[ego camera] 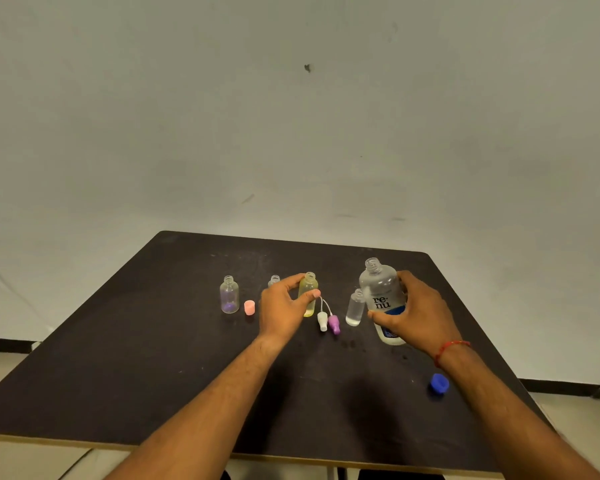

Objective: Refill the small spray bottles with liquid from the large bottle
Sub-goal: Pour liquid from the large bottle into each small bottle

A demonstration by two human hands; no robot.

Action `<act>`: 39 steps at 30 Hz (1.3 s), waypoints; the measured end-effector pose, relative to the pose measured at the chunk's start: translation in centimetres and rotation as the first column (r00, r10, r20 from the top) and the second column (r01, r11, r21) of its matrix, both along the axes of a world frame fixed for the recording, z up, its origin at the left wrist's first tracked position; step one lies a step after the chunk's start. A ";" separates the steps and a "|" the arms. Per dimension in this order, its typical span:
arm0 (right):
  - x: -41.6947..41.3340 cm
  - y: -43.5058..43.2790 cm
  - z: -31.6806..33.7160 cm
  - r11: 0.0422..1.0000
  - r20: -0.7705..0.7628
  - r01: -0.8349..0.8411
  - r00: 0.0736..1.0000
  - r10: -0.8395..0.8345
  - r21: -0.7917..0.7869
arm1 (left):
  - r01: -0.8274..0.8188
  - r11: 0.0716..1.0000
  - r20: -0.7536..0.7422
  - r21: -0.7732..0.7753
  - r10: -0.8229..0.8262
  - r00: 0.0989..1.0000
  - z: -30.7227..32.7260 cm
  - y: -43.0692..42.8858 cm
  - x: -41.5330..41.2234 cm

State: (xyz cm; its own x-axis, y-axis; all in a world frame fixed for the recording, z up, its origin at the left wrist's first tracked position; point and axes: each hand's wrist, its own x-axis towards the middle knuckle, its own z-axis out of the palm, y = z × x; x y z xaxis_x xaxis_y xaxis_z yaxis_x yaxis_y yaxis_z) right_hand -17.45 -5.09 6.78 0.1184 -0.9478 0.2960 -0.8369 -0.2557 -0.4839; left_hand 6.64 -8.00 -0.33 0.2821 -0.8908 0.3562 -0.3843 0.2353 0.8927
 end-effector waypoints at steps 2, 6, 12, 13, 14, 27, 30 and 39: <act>-0.1 0.0 -0.6 1.000 0.034 0.003 0.999 -0.003 0.007 | -0.014 0.999 0.000 0.031 0.014 1.000 -0.3 -0.7 0.1; -0.3 0.1 -1.6 1.000 0.091 0.007 0.996 -0.010 0.031 | -0.034 0.994 0.020 0.099 0.032 0.999 -1.1 -2.0 -0.2; -0.7 0.2 -2.4 0.999 0.147 0.013 0.989 -0.020 0.047 | -0.021 0.983 0.051 0.181 0.012 0.999 -2.1 -3.4 -0.7; -0.8 0.1 -2.4 0.999 0.154 0.015 0.988 -0.022 0.048 | -0.021 0.980 0.066 0.196 0.008 0.998 -2.3 -3.6 -0.7; -0.9 0.1 -2.5 0.999 0.160 0.016 0.987 -0.023 0.048 | -0.018 0.978 0.074 0.207 0.003 0.997 -2.5 -3.8 -0.7; -0.3 -0.2 -3.3 0.999 0.203 0.019 0.979 -0.028 0.048 | -0.014 0.970 0.101 0.242 -0.011 0.995 -3.6 -4.0 0.0; -0.1 -0.2 -3.4 0.999 0.202 0.014 0.979 -0.022 0.040 | -0.031 0.981 0.115 0.190 0.010 0.993 -3.8 -3.5 0.3; 1.1 -0.4 -3.3 1.000 0.184 -0.006 0.983 0.001 0.030 | -0.326 0.944 -0.049 -0.042 0.324 0.945 -4.0 0.2 3.5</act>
